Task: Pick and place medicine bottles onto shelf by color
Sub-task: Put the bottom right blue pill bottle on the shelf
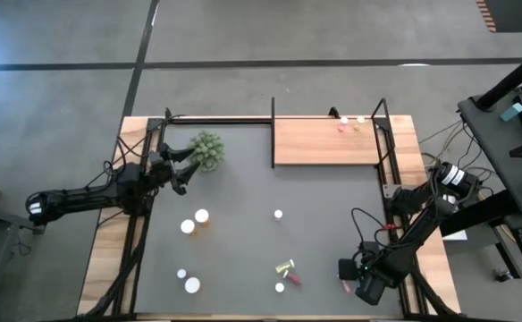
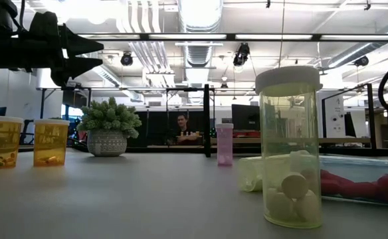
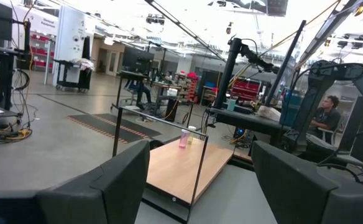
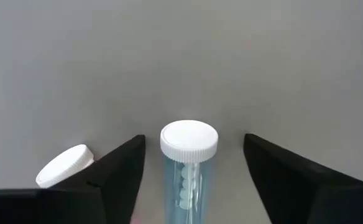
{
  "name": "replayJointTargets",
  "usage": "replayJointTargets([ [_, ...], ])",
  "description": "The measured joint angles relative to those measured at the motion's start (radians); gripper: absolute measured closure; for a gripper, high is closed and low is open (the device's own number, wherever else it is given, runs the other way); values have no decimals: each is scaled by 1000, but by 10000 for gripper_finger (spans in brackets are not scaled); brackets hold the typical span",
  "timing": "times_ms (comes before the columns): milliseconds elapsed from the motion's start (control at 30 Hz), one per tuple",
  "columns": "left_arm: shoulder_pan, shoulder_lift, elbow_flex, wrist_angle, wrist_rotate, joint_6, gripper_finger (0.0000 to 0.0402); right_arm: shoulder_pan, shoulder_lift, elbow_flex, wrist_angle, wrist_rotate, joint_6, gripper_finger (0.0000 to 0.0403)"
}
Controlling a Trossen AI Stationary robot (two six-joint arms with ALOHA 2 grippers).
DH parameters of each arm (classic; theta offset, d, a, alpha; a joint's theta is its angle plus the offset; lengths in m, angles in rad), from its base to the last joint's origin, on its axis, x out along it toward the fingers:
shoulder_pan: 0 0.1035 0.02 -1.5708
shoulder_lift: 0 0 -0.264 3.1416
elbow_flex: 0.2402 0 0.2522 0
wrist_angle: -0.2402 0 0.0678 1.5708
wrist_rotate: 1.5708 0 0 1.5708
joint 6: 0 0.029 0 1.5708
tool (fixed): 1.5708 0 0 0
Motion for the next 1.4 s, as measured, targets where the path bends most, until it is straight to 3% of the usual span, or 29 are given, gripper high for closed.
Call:
replayJointTargets([
  [300,0,0,0,0,0,0,134,0,0,0,1,3,1,242],
  [567,0,0,0,0,0,0,134,0,0,0,1,6,-5,286],
  [1233,0,0,0,0,0,0,134,-3,0,0,5,-1,-29,289],
  [1400,0,0,0,0,0,0,134,-10,0,0,6,-66,-83,292],
])
